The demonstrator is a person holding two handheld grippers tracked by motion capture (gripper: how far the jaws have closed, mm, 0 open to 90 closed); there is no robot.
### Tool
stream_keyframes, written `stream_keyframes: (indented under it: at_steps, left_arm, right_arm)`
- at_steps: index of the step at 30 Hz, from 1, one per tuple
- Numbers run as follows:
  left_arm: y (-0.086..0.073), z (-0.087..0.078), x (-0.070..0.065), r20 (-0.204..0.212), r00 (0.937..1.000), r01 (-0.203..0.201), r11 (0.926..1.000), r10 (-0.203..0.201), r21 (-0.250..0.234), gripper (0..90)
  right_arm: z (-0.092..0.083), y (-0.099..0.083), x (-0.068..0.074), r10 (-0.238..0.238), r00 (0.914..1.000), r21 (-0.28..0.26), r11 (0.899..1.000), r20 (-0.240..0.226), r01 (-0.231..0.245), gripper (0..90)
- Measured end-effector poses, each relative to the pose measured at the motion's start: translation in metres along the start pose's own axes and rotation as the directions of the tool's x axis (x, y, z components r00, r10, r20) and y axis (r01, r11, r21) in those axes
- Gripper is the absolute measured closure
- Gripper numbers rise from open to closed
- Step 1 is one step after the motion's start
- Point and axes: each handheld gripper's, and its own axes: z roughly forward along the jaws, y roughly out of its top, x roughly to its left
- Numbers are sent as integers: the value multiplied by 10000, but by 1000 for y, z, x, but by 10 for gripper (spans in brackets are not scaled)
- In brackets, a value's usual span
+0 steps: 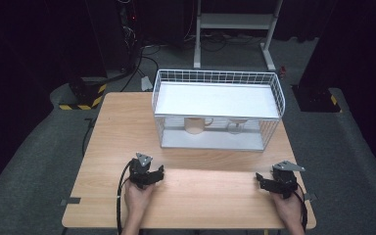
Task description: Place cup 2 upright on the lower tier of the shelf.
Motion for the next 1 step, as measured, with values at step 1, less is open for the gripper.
stream_keyframes:
  at_steps: [1]
  left_arm:
    - [0, 0, 0, -1, 10000, 3, 10000, -3, -7, 240]
  right_arm:
    - [0, 0, 0, 2, 10000, 2, 10000, 0, -2, 248]
